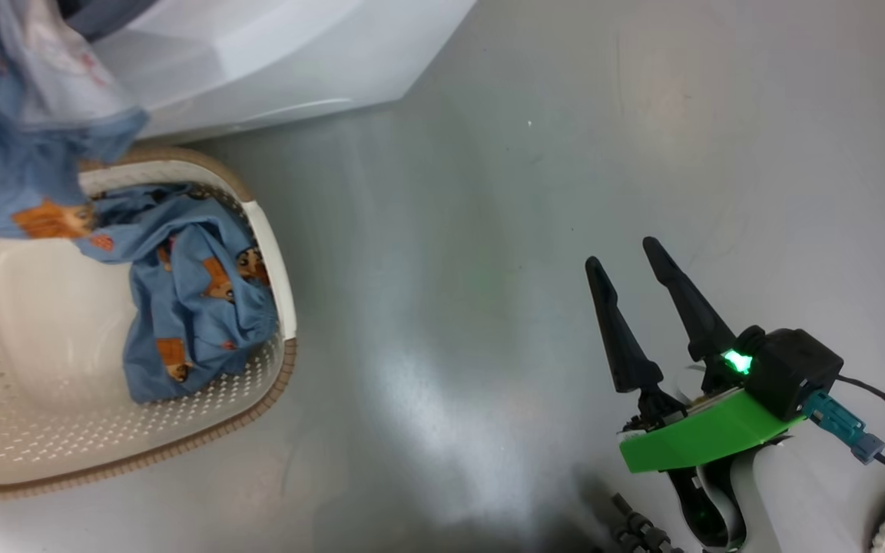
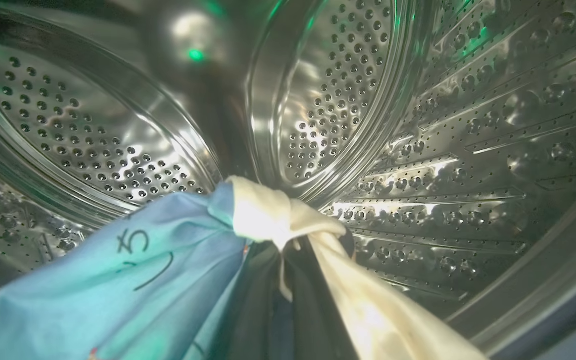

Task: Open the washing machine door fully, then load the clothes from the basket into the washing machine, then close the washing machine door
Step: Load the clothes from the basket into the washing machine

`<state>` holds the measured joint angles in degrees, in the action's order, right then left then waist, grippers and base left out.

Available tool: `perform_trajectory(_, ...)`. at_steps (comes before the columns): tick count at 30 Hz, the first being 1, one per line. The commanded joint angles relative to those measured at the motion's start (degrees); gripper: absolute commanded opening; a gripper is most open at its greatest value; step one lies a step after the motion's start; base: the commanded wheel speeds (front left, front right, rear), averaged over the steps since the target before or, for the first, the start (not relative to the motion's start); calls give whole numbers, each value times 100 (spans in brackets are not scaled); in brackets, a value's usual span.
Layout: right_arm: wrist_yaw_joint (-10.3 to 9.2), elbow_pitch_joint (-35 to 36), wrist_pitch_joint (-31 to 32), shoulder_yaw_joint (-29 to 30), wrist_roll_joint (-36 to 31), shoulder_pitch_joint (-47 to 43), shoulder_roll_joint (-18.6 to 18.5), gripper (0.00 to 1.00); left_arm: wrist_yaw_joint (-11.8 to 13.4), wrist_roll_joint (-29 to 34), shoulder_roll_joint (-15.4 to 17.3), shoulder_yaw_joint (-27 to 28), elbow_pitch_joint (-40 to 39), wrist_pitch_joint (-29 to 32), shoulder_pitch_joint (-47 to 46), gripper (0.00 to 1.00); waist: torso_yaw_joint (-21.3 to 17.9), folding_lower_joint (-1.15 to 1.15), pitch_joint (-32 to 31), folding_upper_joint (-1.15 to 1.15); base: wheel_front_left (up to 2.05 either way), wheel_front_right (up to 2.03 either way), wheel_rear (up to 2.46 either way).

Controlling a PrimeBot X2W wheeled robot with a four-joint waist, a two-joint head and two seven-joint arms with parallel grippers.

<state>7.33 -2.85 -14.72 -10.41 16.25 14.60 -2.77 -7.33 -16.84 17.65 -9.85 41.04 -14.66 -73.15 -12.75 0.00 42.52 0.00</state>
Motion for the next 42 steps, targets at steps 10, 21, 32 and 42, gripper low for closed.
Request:
perform_trajectory(10,16,61,-28,-320,203,29,-10,100,56,485,457,146,-719,-33,-676,0,-206,0,280,0,0,0,0)
perform_trajectory(21,16,-19,-28,-308,249,82,-10,100,36,482,334,275,-310,-33,-479,100,-143,0,208,0,0,0,0)
perform_trajectory(32,16,-83,-28,-187,187,189,-10,100,3,351,116,246,-231,-33,-290,100,130,0,-9,0,0,0,0)
perform_trajectory(42,16,-113,-28,-34,73,209,-10,100,-9,242,-82,380,-845,-34,463,100,415,0,-271,0,0,0,0)
